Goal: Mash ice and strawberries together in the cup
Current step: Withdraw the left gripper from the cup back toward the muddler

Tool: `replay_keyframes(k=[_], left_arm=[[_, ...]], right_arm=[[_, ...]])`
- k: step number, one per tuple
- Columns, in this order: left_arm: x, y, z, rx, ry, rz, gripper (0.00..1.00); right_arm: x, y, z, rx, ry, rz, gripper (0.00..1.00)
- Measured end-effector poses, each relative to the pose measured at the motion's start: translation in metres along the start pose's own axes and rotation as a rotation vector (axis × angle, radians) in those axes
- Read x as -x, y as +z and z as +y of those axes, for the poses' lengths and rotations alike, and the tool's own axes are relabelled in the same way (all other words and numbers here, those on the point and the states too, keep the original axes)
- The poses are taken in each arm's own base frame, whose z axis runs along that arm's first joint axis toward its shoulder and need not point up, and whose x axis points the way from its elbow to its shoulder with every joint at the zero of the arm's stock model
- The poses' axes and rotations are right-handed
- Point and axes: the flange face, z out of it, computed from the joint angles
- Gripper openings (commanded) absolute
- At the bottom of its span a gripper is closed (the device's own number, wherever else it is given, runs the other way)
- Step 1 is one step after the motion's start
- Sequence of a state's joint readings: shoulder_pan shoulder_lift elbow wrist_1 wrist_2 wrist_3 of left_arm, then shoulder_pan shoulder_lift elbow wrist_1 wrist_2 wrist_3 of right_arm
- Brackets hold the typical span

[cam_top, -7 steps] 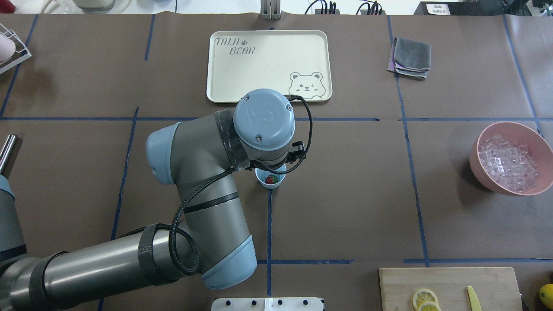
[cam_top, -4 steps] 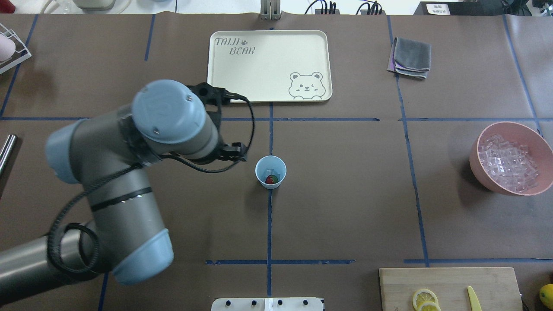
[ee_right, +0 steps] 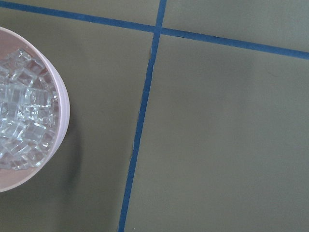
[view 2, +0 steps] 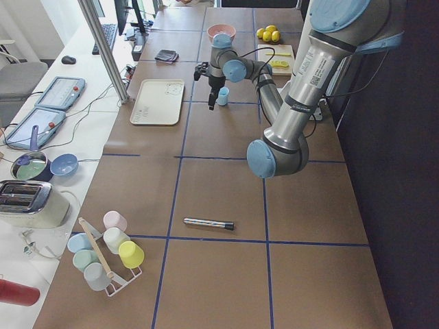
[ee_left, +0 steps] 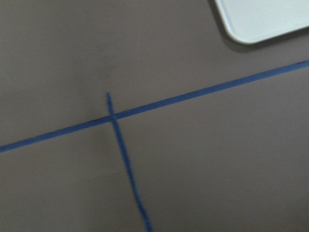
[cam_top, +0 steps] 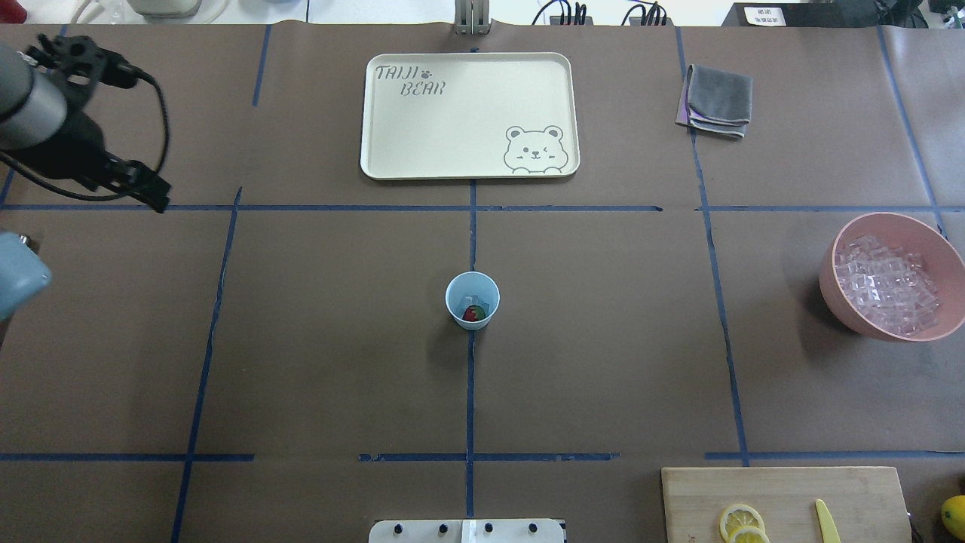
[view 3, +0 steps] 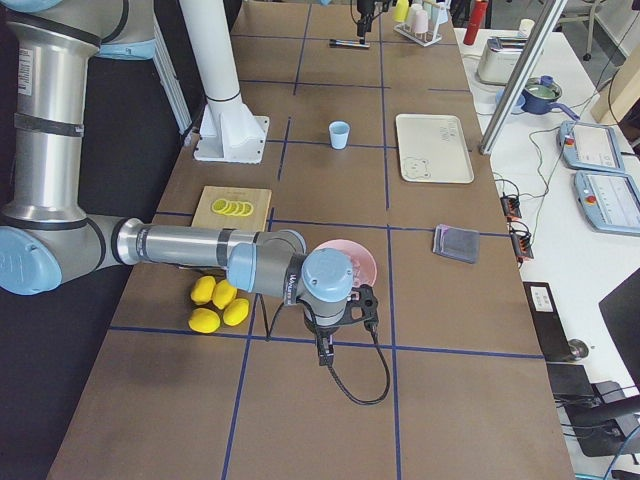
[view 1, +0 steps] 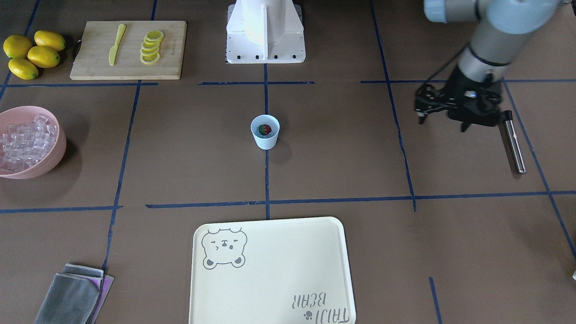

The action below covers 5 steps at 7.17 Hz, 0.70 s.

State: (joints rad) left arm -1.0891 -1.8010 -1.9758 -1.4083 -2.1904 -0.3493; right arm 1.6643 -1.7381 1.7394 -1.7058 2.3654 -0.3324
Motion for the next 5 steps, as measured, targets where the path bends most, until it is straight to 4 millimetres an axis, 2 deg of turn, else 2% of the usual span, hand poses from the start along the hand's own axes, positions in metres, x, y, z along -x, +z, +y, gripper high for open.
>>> replay_keyframes(k=[1, 2, 3, 4, 5], left_arm=[[0.080, -0.002, 0.017, 0.029, 0.006, 0.018, 1.00], [0.147, 0.001, 0.036, 0.046, 0.005, 0.034, 1.00], [0.197, 0.008, 0.061, 0.048, 0.009, 0.043, 1.00], [0.225, 0.019, 0.087, 0.040, 0.006, 0.046, 1.00], [0.239, 0.028, 0.103, 0.032, -0.018, 0.046, 1.00]], right_arm=[[0.000, 0.000, 0.000, 0.000, 0.000, 0.000, 1.00], [0.000, 0.000, 0.000, 0.000, 0.000, 0.000, 0.99], [0.000, 0.000, 0.000, 0.000, 0.000, 0.000, 0.99], [0.000, 0.000, 0.000, -0.001, 0.000, 0.000, 0.99], [0.000, 0.000, 0.000, -0.001, 0.000, 0.000, 0.99]])
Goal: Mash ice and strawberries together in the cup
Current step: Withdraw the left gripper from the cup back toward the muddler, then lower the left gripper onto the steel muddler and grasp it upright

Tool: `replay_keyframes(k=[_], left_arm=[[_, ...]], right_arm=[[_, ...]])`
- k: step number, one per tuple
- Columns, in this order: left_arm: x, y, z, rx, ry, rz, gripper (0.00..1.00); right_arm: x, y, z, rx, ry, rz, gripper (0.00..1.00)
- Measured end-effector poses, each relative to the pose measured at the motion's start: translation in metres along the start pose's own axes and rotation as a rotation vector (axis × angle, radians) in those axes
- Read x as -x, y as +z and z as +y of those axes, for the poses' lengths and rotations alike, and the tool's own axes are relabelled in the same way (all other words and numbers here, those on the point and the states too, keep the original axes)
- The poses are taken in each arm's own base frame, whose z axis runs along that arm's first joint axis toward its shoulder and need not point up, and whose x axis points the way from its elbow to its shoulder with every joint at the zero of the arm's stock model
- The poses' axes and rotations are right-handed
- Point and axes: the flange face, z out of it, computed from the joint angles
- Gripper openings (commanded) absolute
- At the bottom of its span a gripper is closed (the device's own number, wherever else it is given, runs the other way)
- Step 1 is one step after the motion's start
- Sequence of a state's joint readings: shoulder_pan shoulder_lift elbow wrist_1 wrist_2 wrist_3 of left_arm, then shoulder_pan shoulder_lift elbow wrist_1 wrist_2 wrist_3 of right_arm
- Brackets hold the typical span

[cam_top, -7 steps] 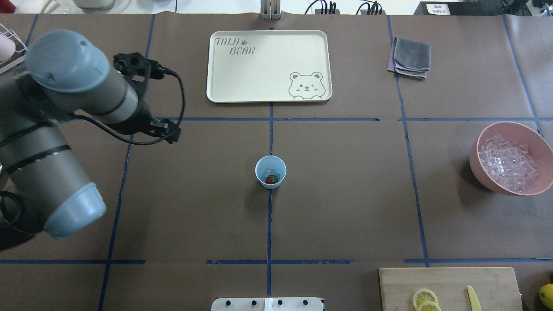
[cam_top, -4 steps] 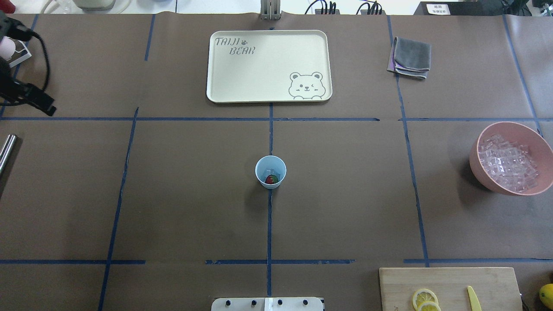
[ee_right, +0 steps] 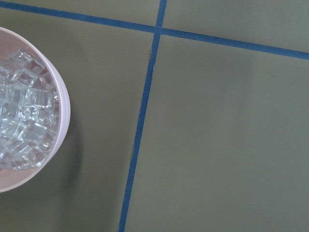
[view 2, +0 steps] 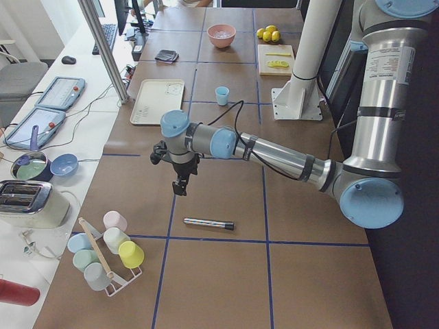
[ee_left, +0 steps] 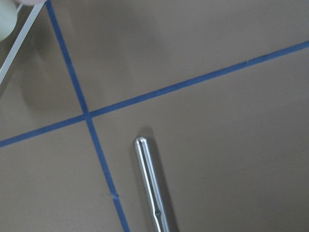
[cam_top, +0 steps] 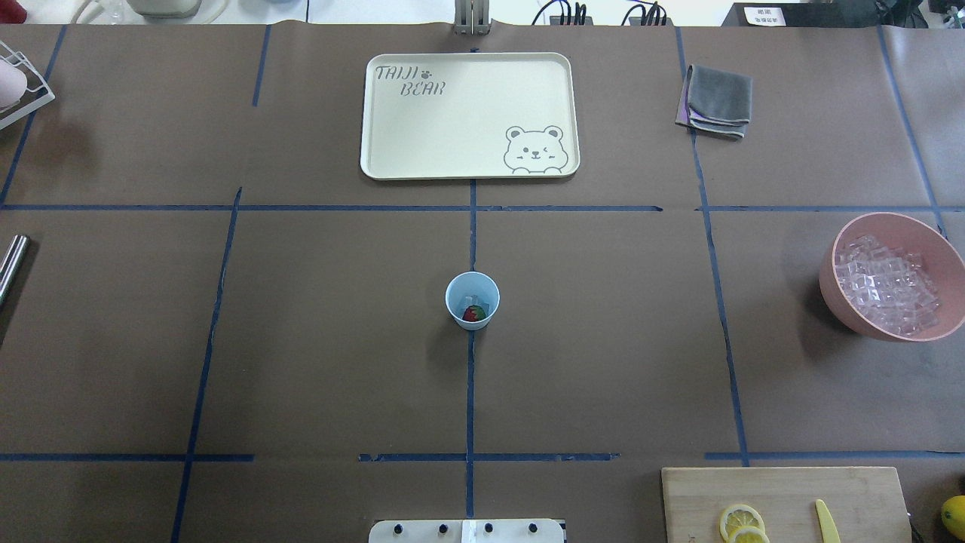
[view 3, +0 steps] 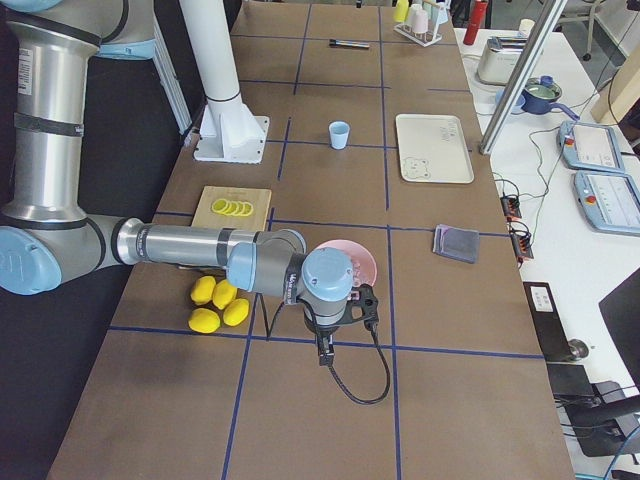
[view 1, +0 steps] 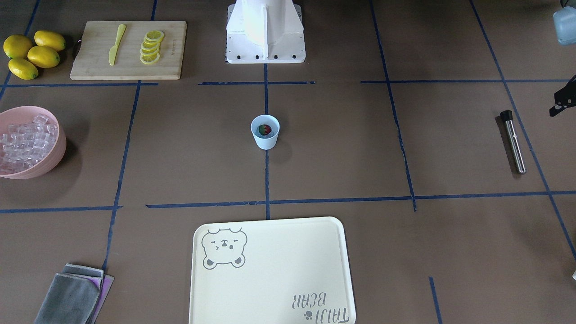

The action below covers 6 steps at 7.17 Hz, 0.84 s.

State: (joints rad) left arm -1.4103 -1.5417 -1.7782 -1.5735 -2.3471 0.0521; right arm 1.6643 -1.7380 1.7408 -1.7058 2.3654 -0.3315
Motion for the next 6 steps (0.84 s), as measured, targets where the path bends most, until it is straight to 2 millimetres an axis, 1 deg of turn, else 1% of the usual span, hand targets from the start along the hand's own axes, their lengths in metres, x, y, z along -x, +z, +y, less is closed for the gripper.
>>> replay_keyframes(k=[1, 2, 3, 4, 5, 6], left_arm=[[0.009, 0.008, 0.005, -0.013, -0.037, 0.000, 1.00], [0.021, 0.021, 0.006, -0.041, -0.074, 0.000, 1.00], [0.034, 0.041, 0.006, -0.080, -0.107, 0.004, 1.00], [0.042, 0.071, 0.008, -0.110, -0.131, 0.016, 1.00], [0.036, 0.103, 0.010, -0.123, -0.148, 0.029, 1.00], [0.022, 0.132, 0.012, -0.124, -0.161, 0.027, 1.00]], right_arm=[[0.000, 0.000, 0.000, 0.000, 0.000, 0.000, 0.99], [0.000, 0.000, 0.000, 0.000, -0.001, 0.000, 0.99], [0.000, 0.000, 0.000, 0.000, -0.001, 0.000, 0.99], [0.000, 0.000, 0.000, 0.000, -0.002, 0.000, 1.00], [0.000, 0.000, 0.000, 0.000, -0.001, 0.000, 0.99], [0.000, 0.000, 0.000, 0.000, -0.001, 0.000, 0.99]])
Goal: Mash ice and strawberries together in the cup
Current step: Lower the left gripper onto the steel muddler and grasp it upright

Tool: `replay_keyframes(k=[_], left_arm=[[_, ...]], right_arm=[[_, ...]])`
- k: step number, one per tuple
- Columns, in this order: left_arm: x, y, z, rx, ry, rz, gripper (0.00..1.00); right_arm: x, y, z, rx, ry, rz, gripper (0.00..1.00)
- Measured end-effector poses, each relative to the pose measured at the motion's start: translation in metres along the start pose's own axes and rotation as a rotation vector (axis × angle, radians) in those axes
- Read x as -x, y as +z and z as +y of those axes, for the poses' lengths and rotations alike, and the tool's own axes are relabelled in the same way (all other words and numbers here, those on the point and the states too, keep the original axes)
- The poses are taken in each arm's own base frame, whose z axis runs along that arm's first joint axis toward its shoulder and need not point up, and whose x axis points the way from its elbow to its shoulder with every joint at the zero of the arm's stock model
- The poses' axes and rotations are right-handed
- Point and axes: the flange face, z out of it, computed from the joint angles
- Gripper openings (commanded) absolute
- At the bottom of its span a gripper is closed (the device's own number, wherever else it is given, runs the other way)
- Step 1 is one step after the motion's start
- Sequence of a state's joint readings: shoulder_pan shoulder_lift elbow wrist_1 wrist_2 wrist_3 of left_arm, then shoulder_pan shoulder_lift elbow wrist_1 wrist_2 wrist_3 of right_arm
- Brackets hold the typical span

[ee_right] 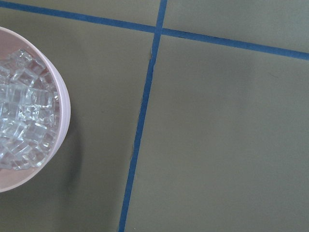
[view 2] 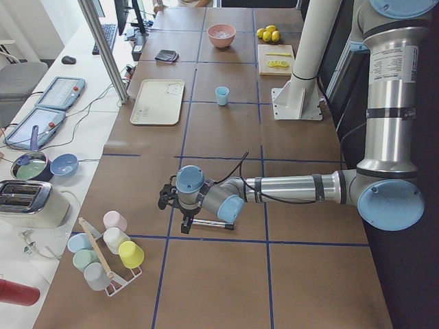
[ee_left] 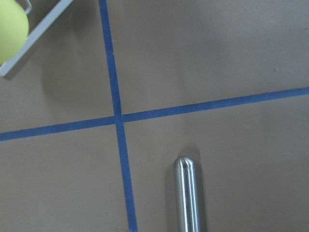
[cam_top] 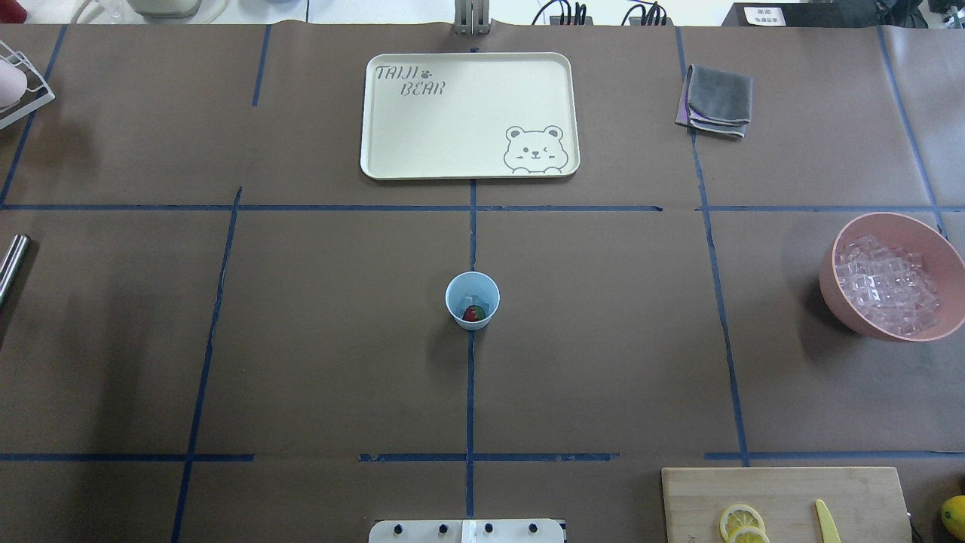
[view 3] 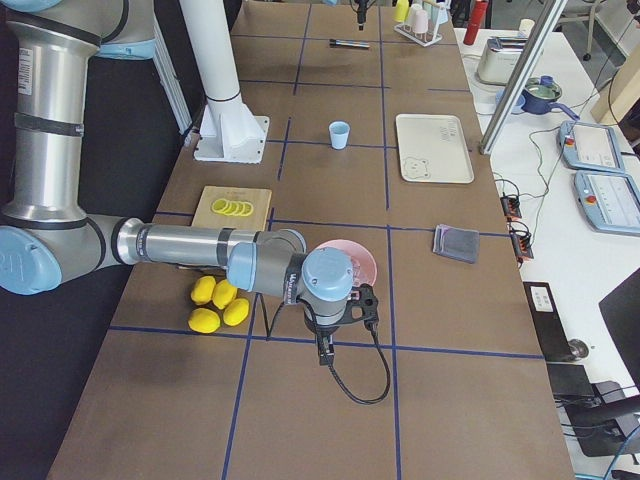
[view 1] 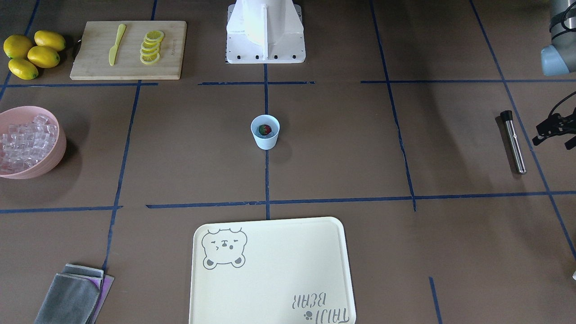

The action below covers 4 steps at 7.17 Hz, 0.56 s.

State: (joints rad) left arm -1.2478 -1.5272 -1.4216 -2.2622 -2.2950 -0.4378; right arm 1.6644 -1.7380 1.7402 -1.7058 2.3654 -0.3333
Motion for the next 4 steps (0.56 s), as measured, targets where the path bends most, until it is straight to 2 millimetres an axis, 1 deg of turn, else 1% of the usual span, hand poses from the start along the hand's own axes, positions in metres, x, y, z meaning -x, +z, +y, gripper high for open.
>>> replay_keyframes(k=[1, 2, 3, 4], left_arm=[[-0.011, 0.024, 0.006, 0.006, -0.003, -0.018, 1.00], [-0.015, 0.040, 0.010, 0.014, 0.001, -0.031, 1.00], [-0.015, 0.048, 0.012, 0.019, 0.007, -0.036, 0.99], [-0.015, 0.054, 0.011, 0.021, 0.011, -0.038, 0.93]], right_arm=[[0.000, 0.000, 0.000, 0.000, 0.000, 0.000, 0.99], [0.000, 0.000, 0.000, 0.001, 0.000, 0.001, 0.99], [-0.001, 0.001, 0.000, 0.002, 0.000, 0.001, 0.99], [-0.001, 0.001, 0.001, 0.002, 0.001, 0.001, 0.99]])
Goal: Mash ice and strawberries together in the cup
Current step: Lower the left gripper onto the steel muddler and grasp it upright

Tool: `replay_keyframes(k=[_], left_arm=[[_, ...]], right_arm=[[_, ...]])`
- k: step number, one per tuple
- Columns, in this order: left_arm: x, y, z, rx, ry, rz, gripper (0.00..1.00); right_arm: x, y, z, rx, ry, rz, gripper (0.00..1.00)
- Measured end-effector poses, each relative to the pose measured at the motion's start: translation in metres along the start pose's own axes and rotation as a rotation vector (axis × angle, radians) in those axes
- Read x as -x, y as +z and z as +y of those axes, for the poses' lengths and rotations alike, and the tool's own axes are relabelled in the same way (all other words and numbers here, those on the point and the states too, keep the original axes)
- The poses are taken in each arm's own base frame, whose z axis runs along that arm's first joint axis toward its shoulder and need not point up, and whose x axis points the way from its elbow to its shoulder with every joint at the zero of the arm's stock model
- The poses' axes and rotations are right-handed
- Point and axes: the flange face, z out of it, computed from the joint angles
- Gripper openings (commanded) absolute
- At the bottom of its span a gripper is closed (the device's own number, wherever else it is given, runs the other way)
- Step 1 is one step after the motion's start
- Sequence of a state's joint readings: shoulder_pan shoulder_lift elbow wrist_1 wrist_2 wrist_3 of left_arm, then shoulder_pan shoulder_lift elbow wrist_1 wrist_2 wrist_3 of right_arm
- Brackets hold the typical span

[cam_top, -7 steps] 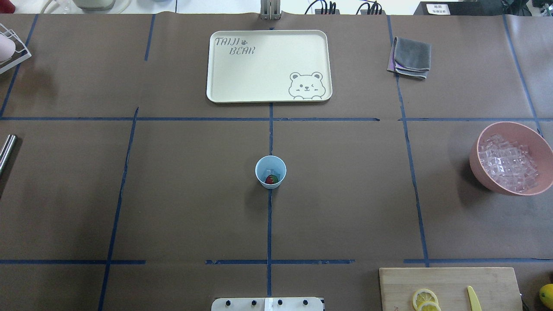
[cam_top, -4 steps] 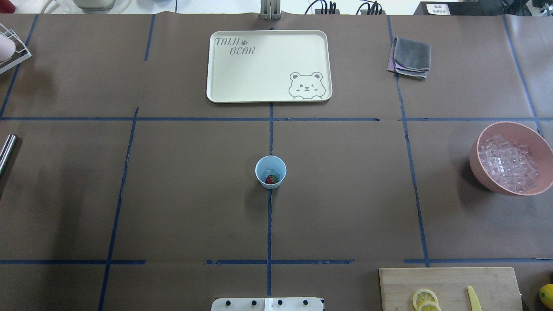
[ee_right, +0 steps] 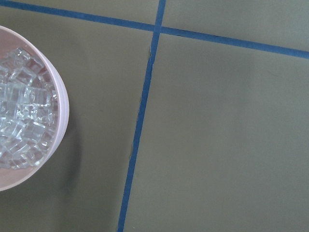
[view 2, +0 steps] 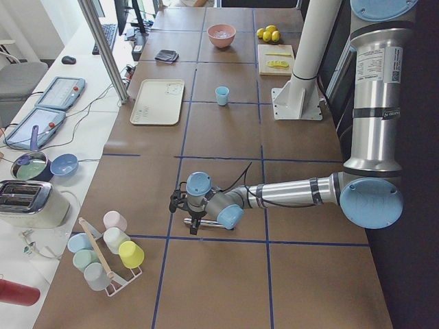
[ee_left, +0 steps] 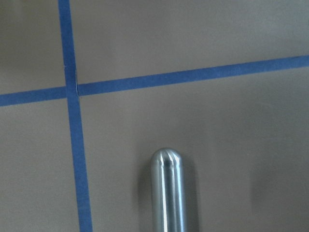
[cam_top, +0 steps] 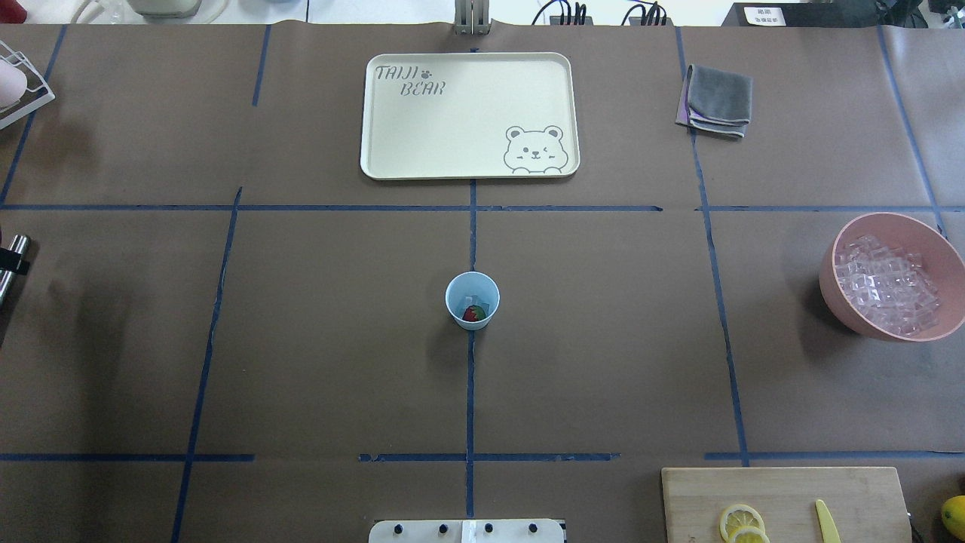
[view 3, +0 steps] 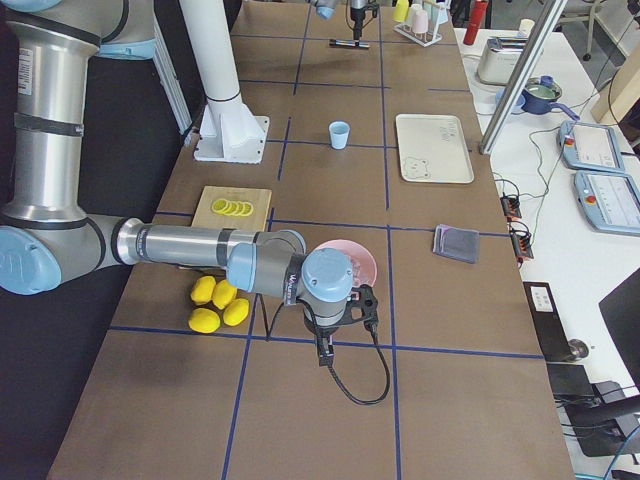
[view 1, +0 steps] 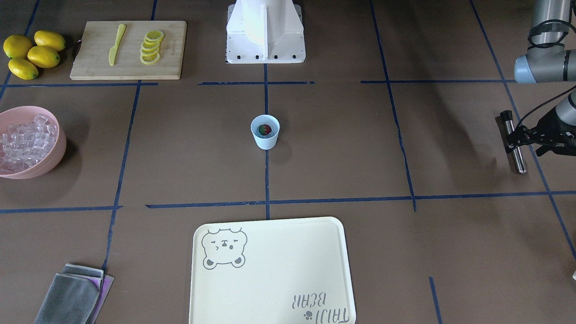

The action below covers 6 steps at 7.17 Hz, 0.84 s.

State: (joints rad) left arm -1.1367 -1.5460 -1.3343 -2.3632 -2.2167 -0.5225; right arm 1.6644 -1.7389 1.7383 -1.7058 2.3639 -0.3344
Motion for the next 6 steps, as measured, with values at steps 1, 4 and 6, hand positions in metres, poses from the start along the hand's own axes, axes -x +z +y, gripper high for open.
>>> replay_keyframes(k=[1, 4, 6], left_arm=[[0.000, 0.004, -0.002, 0.003, 0.001, -0.001, 0.54], [-0.006, 0.008, -0.010, 0.003, 0.008, 0.004, 0.00], [-0.009, 0.006, -0.012, 0.001, 0.012, 0.008, 0.00]], right_arm=[[0.000, 0.000, 0.000, 0.000, 0.000, 0.000, 0.99], [0.000, 0.000, 0.001, 0.000, 0.000, 0.000, 1.00], [0.000, 0.000, 0.002, -0.001, -0.001, 0.001, 0.99]])
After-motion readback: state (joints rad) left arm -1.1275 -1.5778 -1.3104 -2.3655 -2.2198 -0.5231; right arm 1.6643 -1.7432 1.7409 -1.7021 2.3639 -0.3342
